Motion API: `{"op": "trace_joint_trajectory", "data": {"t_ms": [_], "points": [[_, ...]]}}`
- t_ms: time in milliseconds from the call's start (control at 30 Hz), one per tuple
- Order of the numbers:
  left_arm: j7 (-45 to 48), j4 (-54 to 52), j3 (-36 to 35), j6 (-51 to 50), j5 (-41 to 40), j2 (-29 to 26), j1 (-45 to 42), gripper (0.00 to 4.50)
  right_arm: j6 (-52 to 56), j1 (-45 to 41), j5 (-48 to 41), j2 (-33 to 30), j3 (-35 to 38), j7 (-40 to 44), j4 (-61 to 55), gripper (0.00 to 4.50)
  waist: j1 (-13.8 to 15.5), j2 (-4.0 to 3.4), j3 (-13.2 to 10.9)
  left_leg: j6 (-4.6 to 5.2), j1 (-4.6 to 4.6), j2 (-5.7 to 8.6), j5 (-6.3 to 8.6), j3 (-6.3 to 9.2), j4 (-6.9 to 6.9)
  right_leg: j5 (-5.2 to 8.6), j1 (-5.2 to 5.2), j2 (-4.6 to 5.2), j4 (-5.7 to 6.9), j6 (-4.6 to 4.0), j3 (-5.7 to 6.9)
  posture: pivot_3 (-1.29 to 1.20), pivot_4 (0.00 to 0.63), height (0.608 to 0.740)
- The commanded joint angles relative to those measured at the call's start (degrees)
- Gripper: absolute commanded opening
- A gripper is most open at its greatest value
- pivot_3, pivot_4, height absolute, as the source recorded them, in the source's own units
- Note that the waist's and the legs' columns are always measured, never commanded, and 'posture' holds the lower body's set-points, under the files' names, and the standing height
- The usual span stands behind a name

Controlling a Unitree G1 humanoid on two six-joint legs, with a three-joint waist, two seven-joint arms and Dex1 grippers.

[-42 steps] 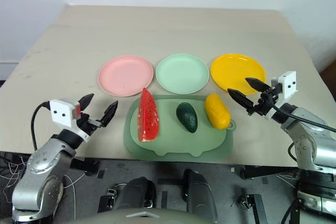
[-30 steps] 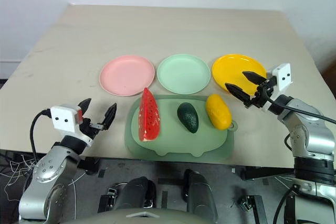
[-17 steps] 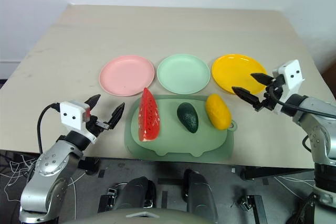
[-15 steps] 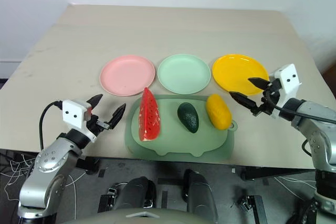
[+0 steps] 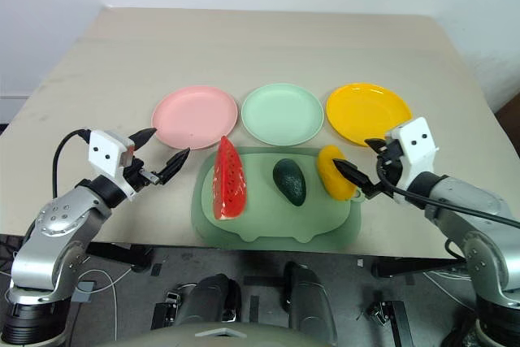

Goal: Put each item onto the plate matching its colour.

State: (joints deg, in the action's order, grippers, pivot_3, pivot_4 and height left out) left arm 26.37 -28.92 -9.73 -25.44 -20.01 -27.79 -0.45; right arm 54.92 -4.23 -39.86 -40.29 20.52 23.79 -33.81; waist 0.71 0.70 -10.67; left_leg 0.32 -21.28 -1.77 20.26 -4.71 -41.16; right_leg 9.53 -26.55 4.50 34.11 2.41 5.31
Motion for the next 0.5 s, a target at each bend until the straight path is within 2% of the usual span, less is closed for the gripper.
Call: {"op": "trace_joint_trajectory", "data": {"t_ms": [33, 500], "points": [[-0.6, -3.3, -0.4, -0.3, -0.6, 0.0, 0.1, 4.48, 2.3, -1.2, -0.8, 0.9, -0.3, -3.4, -3.3, 4.5, 0.0, 0.0, 0.0, 0.0, 0.0, 0.0, 0.0, 0.0, 0.0, 0.0, 0.0, 0.0, 0.0, 0.0, 0.0, 0.0, 0.15, 0.74], [-0.8, -4.2, -1.8, 0.3, -0.8, -0.3, 2.3, 4.48, 6.0, -1.9, 3.4, 2.8, -10.8, -8.6, -3.1, 4.5, 0.0, 0.0, 0.0, 0.0, 0.0, 0.0, 0.0, 0.01, 0.0, 0.05, 0.0, 0.02, -0.01, -0.07, 0.0, 0.0, 0.15, 0.74]]}}
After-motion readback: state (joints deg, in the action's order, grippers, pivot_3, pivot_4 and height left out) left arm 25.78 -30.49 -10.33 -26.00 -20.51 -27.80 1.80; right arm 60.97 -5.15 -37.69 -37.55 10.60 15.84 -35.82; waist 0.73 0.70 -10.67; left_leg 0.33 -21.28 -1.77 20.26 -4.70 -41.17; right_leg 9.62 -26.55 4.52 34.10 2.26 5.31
